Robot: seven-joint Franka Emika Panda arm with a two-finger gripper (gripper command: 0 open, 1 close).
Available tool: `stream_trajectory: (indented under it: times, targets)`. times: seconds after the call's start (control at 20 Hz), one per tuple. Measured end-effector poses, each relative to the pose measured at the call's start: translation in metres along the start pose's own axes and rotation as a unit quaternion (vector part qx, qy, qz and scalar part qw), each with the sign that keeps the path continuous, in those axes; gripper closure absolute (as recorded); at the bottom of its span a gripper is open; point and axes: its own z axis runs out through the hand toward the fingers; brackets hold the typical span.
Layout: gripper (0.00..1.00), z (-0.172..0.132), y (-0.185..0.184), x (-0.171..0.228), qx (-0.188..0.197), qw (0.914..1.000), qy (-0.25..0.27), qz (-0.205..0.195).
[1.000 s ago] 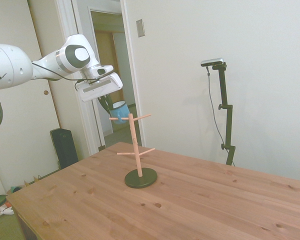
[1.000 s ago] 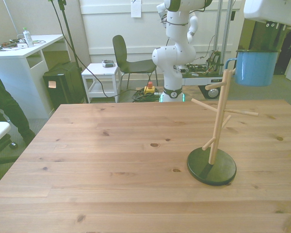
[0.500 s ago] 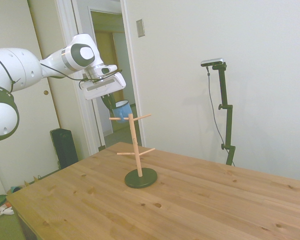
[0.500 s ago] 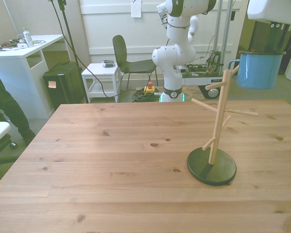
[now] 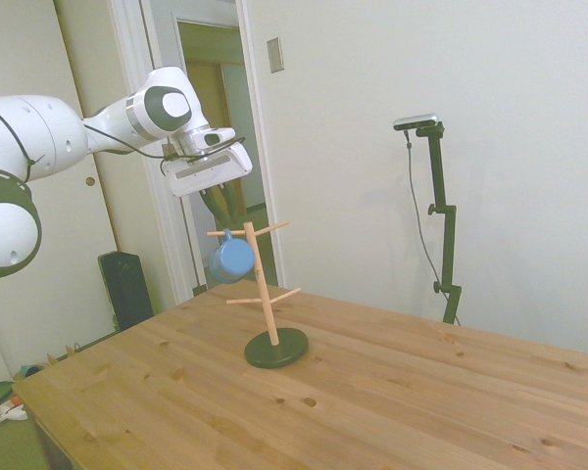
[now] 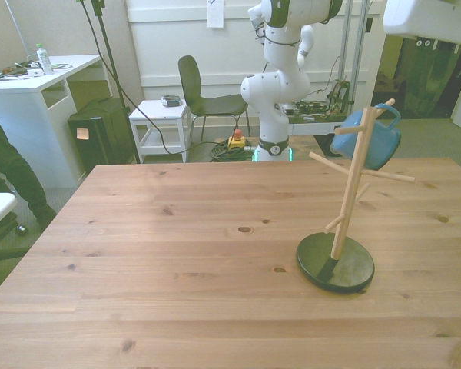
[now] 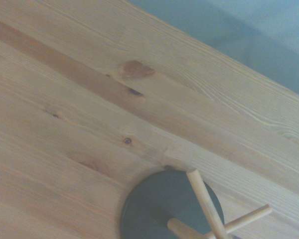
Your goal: Hang the mug
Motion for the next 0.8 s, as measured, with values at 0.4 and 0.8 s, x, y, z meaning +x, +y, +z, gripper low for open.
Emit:
stream_trajectory:
  times: [0.4, 0.8]
  targets:
    - [0.0, -0.02, 0.002, -0.01, 0.017, 0.9998, 0.001, 0.003]
    - [0.0, -0.088, 0.024, -0.102, 0.044, 0.9984, 0.014, 0.033]
